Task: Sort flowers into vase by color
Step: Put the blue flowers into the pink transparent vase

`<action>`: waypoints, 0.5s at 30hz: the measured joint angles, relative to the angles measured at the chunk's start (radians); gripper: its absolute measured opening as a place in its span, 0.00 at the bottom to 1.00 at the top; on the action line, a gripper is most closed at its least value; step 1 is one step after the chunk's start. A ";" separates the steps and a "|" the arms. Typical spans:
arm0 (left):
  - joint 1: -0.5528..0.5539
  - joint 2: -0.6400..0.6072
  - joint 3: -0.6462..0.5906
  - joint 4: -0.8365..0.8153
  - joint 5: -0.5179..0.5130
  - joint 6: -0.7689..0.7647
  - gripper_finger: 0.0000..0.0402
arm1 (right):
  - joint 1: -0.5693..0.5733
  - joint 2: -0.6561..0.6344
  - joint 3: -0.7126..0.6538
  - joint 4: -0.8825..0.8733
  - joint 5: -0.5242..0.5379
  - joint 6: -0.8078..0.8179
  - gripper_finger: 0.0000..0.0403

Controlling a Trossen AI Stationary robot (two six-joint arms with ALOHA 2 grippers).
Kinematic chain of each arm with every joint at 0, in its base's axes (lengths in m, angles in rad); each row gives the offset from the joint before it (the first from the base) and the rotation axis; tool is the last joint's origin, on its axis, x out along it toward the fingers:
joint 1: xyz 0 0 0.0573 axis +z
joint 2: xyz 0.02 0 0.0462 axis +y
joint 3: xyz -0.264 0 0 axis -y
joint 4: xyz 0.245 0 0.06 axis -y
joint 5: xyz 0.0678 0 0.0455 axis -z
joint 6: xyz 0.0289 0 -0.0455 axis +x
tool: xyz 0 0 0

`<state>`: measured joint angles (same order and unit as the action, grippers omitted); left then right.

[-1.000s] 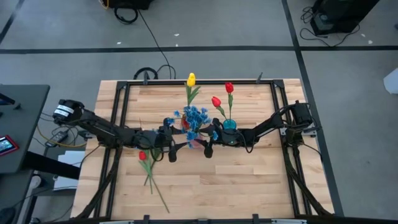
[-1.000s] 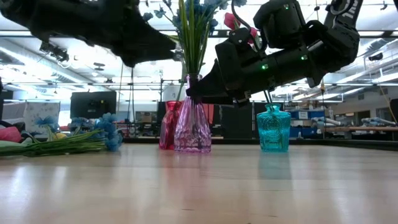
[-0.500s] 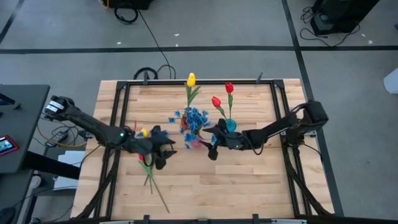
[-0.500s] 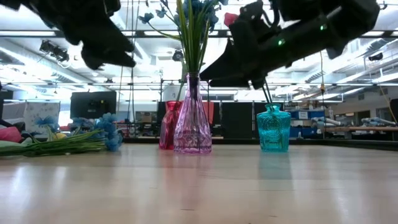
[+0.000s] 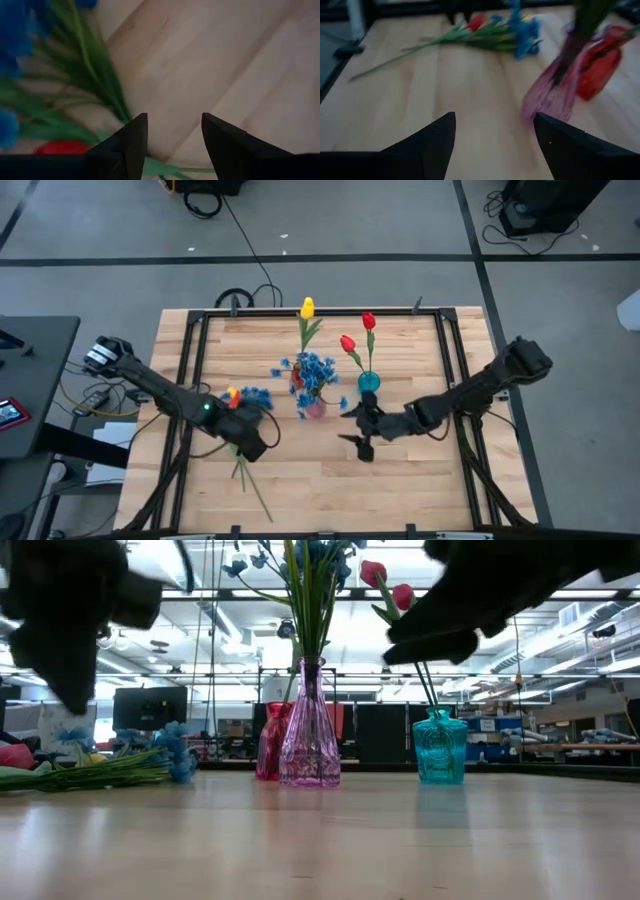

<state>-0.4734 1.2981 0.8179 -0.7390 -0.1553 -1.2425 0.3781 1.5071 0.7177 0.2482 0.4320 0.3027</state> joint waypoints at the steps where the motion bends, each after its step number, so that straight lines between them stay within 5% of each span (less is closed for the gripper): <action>1: -0.004 0.014 -0.002 -0.003 0.011 -0.027 0.47 | 0.014 -0.008 0.000 -0.017 0.003 0.001 0.69; 15: -0.005 0.181 -0.004 -0.065 0.124 -0.074 0.42 | 0.074 -0.023 0.000 -0.027 0.082 -0.017 0.69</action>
<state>-0.4786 1.4791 0.8139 -0.8044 -0.0309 -1.3169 0.4519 1.4845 0.7177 0.2208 0.5136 0.2855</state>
